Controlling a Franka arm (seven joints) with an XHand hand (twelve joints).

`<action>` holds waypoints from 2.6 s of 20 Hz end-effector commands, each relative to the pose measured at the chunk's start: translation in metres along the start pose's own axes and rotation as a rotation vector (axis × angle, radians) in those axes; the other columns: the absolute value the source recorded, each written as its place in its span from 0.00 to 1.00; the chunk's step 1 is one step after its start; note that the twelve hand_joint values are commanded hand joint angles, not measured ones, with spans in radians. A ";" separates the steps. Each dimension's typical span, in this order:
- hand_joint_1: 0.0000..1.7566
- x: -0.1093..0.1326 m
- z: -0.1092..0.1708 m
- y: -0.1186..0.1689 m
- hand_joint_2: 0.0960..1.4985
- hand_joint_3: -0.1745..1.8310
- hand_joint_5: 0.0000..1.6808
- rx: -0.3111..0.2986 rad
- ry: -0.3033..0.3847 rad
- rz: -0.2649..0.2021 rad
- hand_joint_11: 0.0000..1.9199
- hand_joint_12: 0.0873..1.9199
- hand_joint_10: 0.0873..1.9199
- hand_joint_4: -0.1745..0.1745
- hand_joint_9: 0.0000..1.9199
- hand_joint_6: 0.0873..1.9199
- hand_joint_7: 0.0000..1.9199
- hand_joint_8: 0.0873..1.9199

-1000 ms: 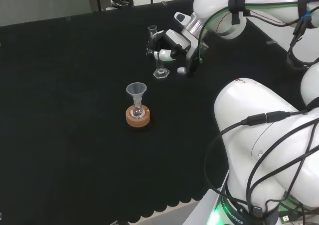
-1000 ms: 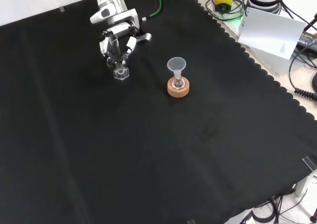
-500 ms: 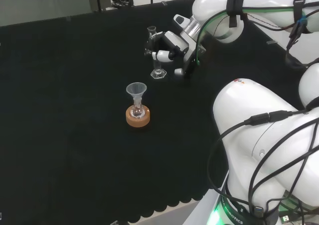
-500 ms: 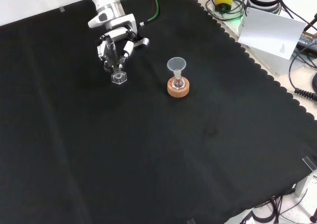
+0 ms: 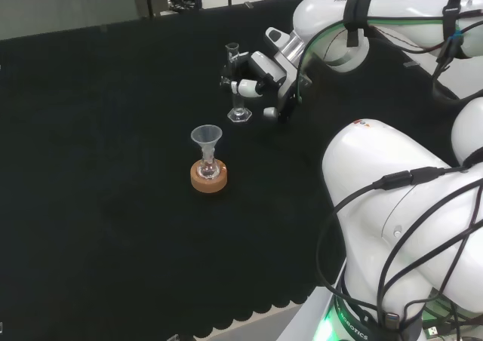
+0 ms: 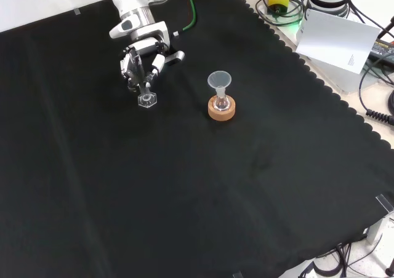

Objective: Put the graduated cylinder back on the table.

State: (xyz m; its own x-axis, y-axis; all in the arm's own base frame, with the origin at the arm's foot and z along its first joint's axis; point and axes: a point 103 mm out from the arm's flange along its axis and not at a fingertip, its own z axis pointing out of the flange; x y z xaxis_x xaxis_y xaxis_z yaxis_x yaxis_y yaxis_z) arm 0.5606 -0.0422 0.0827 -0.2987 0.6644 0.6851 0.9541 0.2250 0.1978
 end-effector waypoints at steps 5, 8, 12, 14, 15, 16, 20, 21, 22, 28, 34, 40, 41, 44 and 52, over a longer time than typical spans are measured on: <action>0.64 -0.001 0.008 -0.005 0.74 0.10 0.55 0.012 0.013 0.000 0.60 0.40 0.00 0.06 0.69 0.55 0.60 0.08; 0.64 -0.005 0.004 -0.007 0.75 0.10 0.55 0.011 0.020 0.004 0.58 0.42 0.00 0.07 0.68 0.56 0.57 0.12; 0.64 -0.008 0.001 -0.009 0.75 0.09 0.54 0.012 0.022 0.008 0.54 0.45 0.00 0.11 0.67 0.57 0.52 0.20; 0.63 -0.007 0.003 -0.009 0.76 0.09 0.53 0.027 0.021 0.006 0.53 0.47 0.00 0.17 0.66 0.58 0.50 0.22; 0.62 -0.006 0.004 -0.008 0.77 0.09 0.51 0.030 0.024 0.005 0.52 0.47 0.00 0.21 0.66 0.60 0.49 0.23; 0.62 -0.005 0.005 -0.008 0.77 0.09 0.50 0.032 0.031 0.004 0.51 0.48 0.00 0.25 0.66 0.61 0.48 0.24; 0.61 -0.004 0.004 -0.007 0.74 0.06 0.45 0.048 0.043 0.007 0.47 0.51 0.00 0.40 0.64 0.39 0.44 0.25; 0.61 -0.005 0.003 -0.007 0.73 0.05 0.44 0.053 0.047 0.009 0.46 0.52 0.00 0.40 0.63 0.37 0.43 0.25; 0.60 -0.006 0.001 -0.007 0.74 0.03 0.43 0.058 0.051 0.010 0.45 0.52 0.00 0.40 0.62 0.36 0.42 0.25; 0.56 -0.005 -0.004 -0.006 0.68 0.00 0.33 0.076 0.050 0.009 0.36 0.59 0.00 0.37 0.56 0.30 0.34 0.26; 0.55 -0.002 -0.013 -0.006 0.65 0.00 0.28 0.081 0.033 0.009 0.30 0.63 0.00 0.36 0.52 0.25 0.31 0.27; 0.52 0.004 -0.032 -0.007 0.62 0.00 0.23 0.098 0.022 0.015 0.20 0.66 0.00 0.34 0.45 0.15 0.24 0.29; 0.51 0.005 -0.036 -0.008 0.62 0.00 0.23 0.110 0.016 0.012 0.19 0.67 0.00 0.34 0.44 0.13 0.22 0.29; 0.50 0.014 -0.048 -0.010 0.61 0.00 0.19 0.120 -0.021 0.003 0.16 0.68 0.00 0.33 0.41 0.07 0.17 0.29; 0.49 0.046 -0.095 -0.030 0.61 0.00 0.17 0.097 -0.140 0.005 0.12 0.69 0.00 0.32 0.37 0.00 0.12 0.29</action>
State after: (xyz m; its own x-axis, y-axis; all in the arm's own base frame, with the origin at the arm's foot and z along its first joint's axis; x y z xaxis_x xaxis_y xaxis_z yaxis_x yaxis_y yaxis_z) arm 0.5419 -0.0738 0.1385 -0.2973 0.6920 0.6579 0.9486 0.2924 0.1211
